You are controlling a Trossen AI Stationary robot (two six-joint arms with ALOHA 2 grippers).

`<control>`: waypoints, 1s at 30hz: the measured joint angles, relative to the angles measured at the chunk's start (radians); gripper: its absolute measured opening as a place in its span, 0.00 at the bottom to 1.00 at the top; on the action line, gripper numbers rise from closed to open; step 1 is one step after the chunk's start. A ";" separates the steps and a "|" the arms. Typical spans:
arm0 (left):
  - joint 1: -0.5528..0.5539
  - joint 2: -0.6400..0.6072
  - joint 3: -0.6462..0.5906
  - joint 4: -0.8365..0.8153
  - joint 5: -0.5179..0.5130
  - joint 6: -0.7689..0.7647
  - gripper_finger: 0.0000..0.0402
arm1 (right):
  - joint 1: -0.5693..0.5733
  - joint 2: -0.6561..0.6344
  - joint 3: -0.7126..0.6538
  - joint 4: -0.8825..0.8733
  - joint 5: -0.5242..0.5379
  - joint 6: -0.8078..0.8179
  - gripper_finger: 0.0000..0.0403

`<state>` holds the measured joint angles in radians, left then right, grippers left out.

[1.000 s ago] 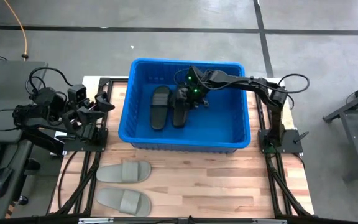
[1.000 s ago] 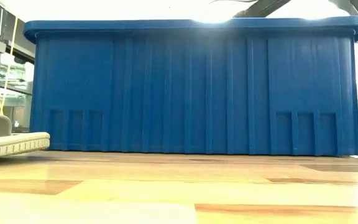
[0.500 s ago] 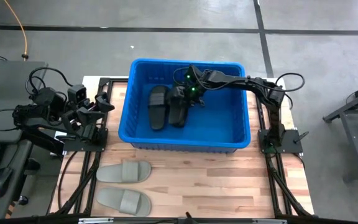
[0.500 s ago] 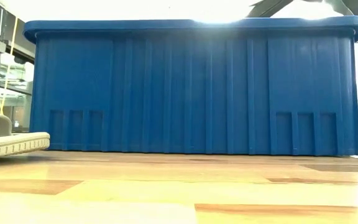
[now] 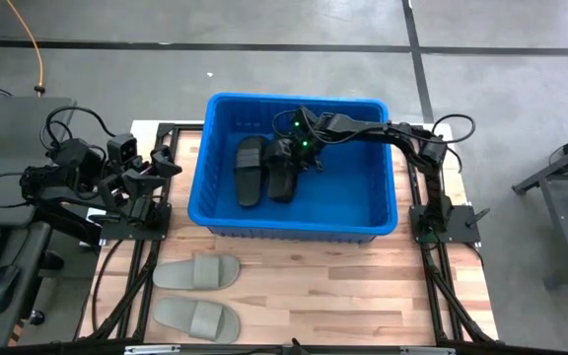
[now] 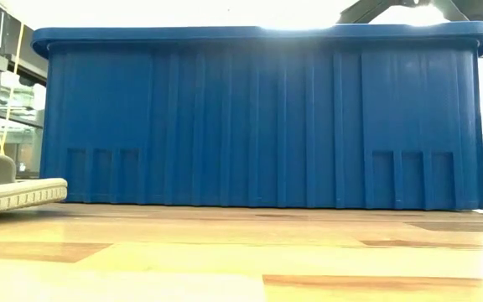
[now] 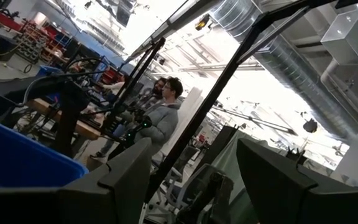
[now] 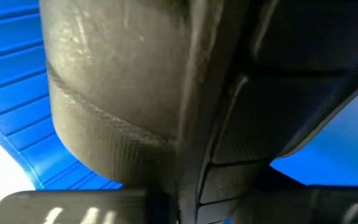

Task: Pick and place slides into bin
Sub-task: Put the black slide into the blue bin

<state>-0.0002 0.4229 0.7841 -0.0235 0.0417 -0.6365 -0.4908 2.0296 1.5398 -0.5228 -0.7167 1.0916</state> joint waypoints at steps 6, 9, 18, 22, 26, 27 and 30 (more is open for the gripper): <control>0.000 0.000 0.000 0.006 0.003 -0.001 0.57 | 0.001 0.000 0.000 -0.033 0.008 0.001 0.37; 0.000 0.000 0.000 0.018 0.003 -0.001 0.57 | -0.001 0.000 0.000 -0.065 0.032 -0.010 0.46; 0.000 0.000 0.000 0.027 0.003 -0.001 0.57 | -0.008 0.000 0.000 -0.139 0.162 -0.019 0.63; 0.000 0.000 0.000 0.027 0.003 0.000 0.57 | -0.008 0.000 0.000 -0.141 0.178 -0.021 0.64; 0.000 0.000 0.000 0.026 0.012 0.000 0.57 | -0.008 0.000 0.000 -0.179 0.196 -0.036 0.64; 0.000 0.000 0.000 0.026 0.016 0.000 0.57 | -0.008 0.000 0.000 -0.188 0.203 -0.040 0.64; 0.000 0.000 0.000 0.026 0.018 0.000 0.57 | -0.006 0.000 0.000 -0.230 0.215 -0.075 0.64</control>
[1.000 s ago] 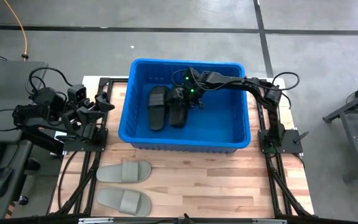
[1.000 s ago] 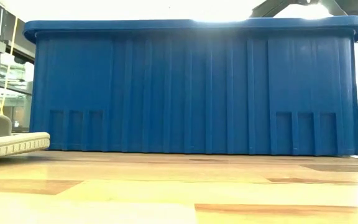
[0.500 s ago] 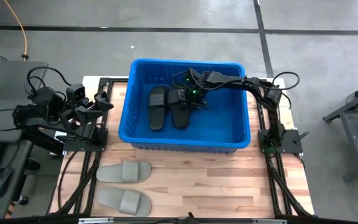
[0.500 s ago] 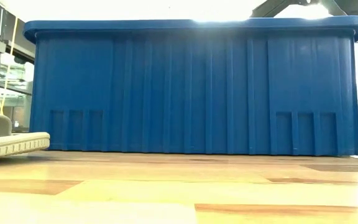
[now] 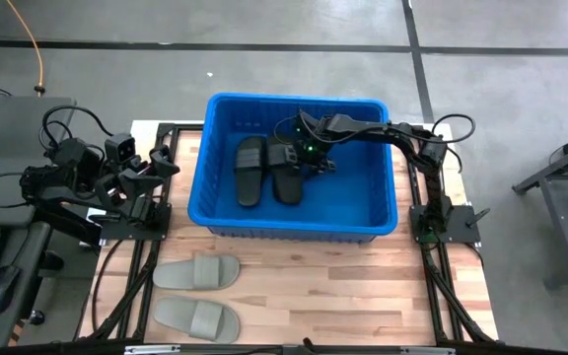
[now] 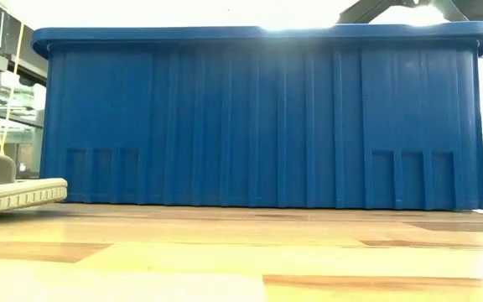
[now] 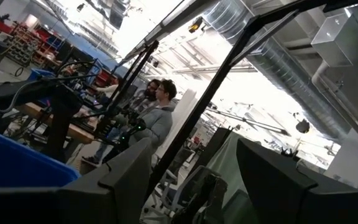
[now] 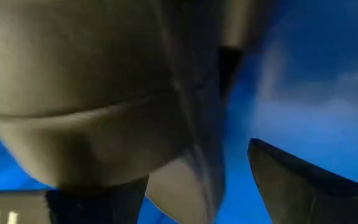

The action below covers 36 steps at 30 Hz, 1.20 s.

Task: Pick and place slides into bin
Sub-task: Put the black slide into the blue bin, then put the bottom gray slide into the blue bin

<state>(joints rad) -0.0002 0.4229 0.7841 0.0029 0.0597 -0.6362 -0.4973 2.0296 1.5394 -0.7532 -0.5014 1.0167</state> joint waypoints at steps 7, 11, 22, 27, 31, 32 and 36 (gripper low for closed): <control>0.000 0.000 0.000 -0.001 0.015 0.000 0.57 | 0.000 -0.001 0.000 -0.034 -0.027 -0.057 0.64; 0.000 0.000 0.000 -0.001 0.015 0.000 0.57 | -0.004 -0.016 0.000 -0.040 -0.041 -0.083 0.64; 0.000 0.000 0.000 -0.006 0.015 0.005 0.57 | -0.045 -0.153 0.000 -0.122 -0.067 -0.153 0.64; 0.000 0.000 0.000 -0.006 0.015 0.007 0.57 | -0.032 -0.258 0.000 -0.146 -0.079 -0.133 0.64; 0.000 0.000 0.000 -0.008 0.015 0.011 0.57 | -0.001 -0.346 0.000 -0.144 -0.050 -0.096 0.64; 0.000 0.000 0.000 -0.011 0.015 0.015 0.57 | 0.011 -0.369 0.000 -0.142 -0.041 -0.091 0.64; 0.000 0.000 0.000 -0.035 0.015 0.028 0.57 | 0.073 -0.452 0.000 -0.140 0.046 -0.041 0.64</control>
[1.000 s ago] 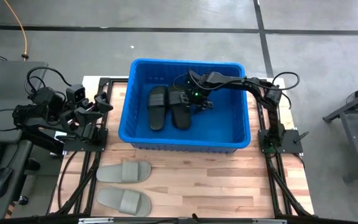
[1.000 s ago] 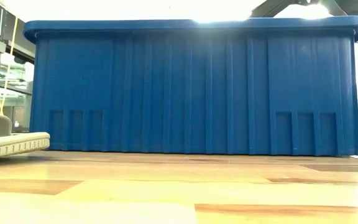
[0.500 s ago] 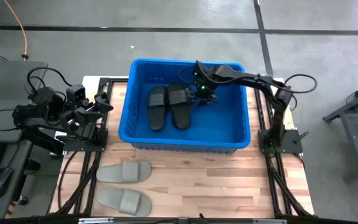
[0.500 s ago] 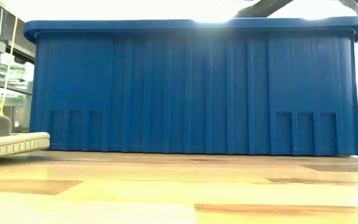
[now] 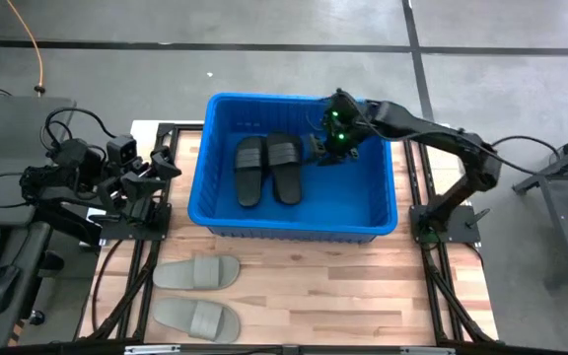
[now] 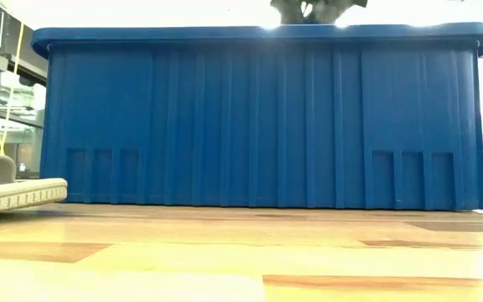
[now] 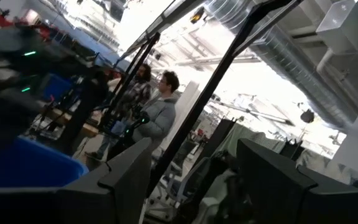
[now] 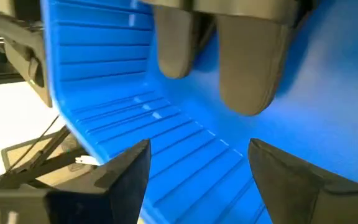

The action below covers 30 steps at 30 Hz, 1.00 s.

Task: Pick and place slides into bin
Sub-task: Put the bottom gray slide into the blue bin

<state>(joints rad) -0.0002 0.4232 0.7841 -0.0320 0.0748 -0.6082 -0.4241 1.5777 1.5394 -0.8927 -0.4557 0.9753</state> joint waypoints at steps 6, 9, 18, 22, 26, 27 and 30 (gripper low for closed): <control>0.000 0.014 0.000 -0.059 0.017 0.002 0.57 | 0.165 -0.105 0.000 0.029 0.179 0.084 0.64; 0.000 0.037 0.000 -0.067 0.057 0.009 0.57 | 0.283 -0.142 0.000 0.062 0.317 0.116 0.64; 0.000 0.169 0.000 -0.106 0.239 0.154 0.57 | 0.684 -0.132 0.000 0.110 0.716 0.107 0.64; -0.001 0.237 0.000 -0.088 0.247 0.076 0.57 | 0.824 -0.123 0.000 0.116 0.798 0.153 0.64; -0.055 0.299 0.000 -0.098 0.195 0.069 0.57 | 0.972 -0.099 -0.003 0.131 0.899 0.178 0.64; -0.085 0.318 0.000 -0.100 0.155 0.060 0.57 | 1.006 -0.093 -0.005 0.145 0.922 0.179 0.64; -0.214 0.380 -0.001 -0.065 -0.049 0.023 0.57 | 1.105 -0.087 -0.039 0.224 0.998 0.195 0.64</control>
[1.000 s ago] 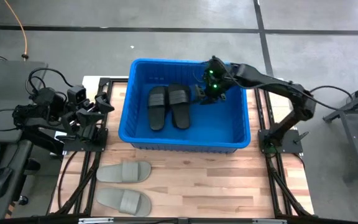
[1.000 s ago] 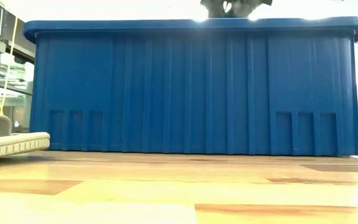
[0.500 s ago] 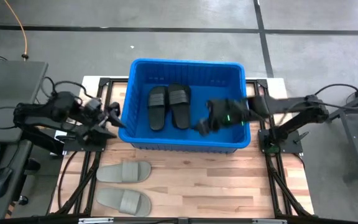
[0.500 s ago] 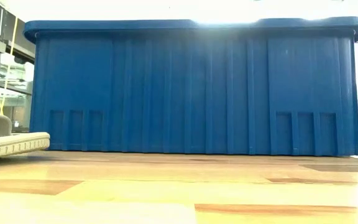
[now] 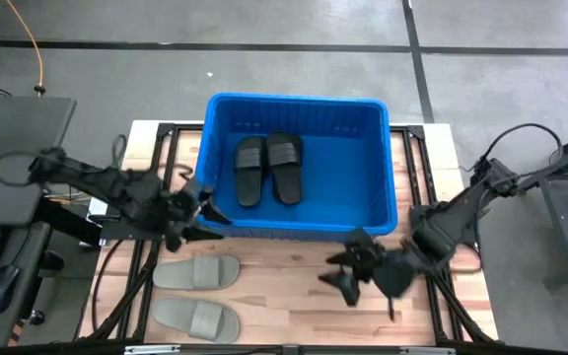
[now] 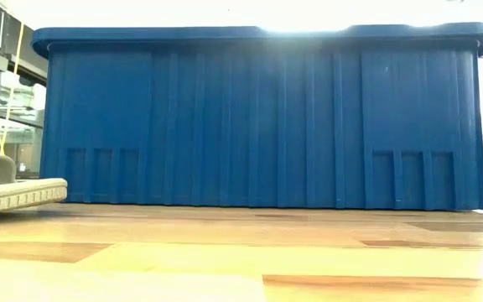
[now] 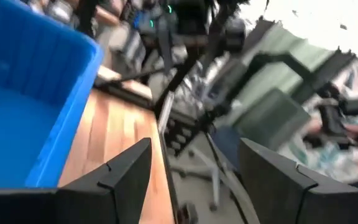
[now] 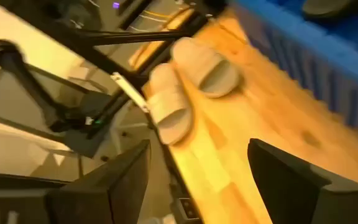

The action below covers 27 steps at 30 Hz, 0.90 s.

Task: Pick and place slides into bin
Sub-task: Put the bottom gray slide into the blue bin

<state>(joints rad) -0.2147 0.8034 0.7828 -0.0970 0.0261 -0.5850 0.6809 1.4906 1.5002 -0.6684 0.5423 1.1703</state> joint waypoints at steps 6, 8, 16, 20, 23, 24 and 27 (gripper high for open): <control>-0.293 0.152 0.002 0.305 -0.384 0.082 0.57 | 0.143 0.001 -0.097 0.153 0.157 0.010 0.64; -0.372 0.216 0.002 0.419 -0.494 0.115 0.57 | 0.168 0.000 -0.113 0.142 0.184 0.043 0.64; -0.647 0.359 0.001 0.503 -0.758 0.074 0.57 | 0.185 -0.001 -0.141 0.149 0.145 0.087 0.64; -0.769 0.406 0.001 0.405 -0.875 -0.063 0.57 | 0.186 -0.001 -0.141 0.160 0.139 0.078 0.64; -0.835 0.426 0.001 0.327 -0.932 -0.217 0.57 | 0.186 -0.001 -0.141 0.160 0.138 0.078 0.64; -0.850 0.436 0.001 0.298 -0.940 -0.276 0.57 | 0.185 -0.001 -0.141 0.160 0.138 0.077 0.64; -0.883 0.461 0.001 0.230 -0.942 -0.417 0.57 | 0.185 -0.001 -0.141 0.163 0.139 0.075 0.64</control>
<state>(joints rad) -1.0981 1.2640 0.7841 0.1331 -0.9160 -1.0015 0.8661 1.4895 1.3594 -0.5055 0.6811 1.2453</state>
